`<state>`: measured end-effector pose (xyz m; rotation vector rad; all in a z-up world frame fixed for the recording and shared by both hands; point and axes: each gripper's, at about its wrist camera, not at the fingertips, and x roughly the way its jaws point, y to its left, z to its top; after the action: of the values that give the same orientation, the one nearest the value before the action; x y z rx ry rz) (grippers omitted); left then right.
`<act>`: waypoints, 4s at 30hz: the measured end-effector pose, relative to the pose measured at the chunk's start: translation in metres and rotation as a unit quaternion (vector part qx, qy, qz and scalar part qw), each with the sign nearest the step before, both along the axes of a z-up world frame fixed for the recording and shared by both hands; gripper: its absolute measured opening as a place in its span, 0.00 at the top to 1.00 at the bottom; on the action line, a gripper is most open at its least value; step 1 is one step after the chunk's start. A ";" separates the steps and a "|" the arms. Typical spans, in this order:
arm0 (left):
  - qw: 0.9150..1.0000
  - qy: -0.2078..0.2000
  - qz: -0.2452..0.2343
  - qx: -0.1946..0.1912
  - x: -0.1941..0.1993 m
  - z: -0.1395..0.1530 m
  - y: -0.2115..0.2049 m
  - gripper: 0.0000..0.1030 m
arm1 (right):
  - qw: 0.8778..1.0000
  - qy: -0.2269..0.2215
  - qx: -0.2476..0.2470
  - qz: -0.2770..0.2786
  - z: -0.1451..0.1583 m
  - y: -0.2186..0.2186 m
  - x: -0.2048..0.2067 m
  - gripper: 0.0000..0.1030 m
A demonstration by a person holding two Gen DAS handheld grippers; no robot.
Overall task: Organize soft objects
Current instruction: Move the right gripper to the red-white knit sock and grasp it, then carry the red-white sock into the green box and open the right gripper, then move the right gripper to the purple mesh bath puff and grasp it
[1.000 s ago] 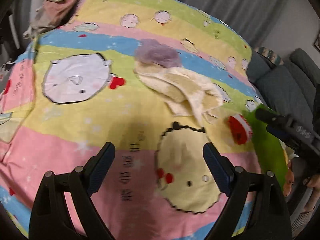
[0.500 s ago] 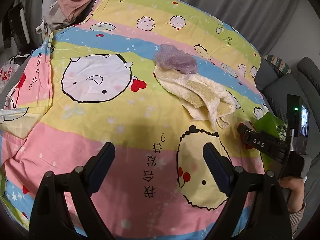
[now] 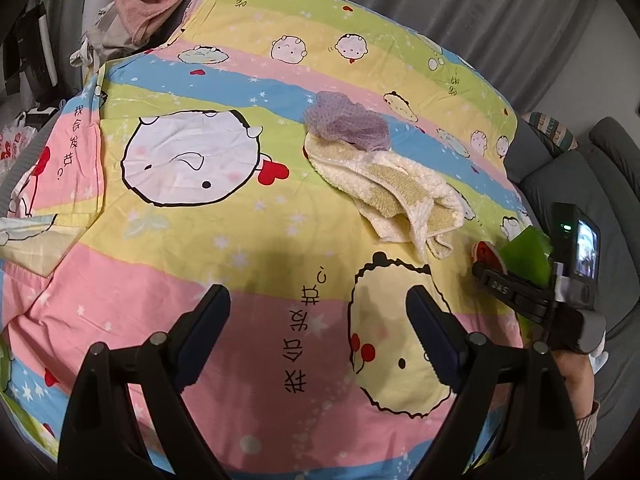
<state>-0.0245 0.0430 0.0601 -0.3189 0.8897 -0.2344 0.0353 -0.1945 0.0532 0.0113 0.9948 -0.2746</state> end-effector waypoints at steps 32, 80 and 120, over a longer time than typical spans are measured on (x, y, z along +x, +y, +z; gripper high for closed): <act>0.994 0.057 -0.086 -0.036 0.013 -0.030 -0.049 0.28 | 0.934 0.046 0.320 0.154 -0.010 0.045 -0.007 0.41; 0.936 -0.052 -0.347 -0.038 0.013 0.049 -0.273 0.40 | 0.956 -0.130 0.233 -0.121 0.063 -0.160 -0.073 0.55; 0.998 0.013 0.024 -0.048 0.052 -0.005 0.020 0.15 | 0.970 0.011 0.220 0.100 0.027 0.111 0.158 0.06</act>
<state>0.0278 0.0634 0.0555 -0.4330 0.8965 -0.2294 0.1930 -0.0833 0.0806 0.3101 1.0531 0.1359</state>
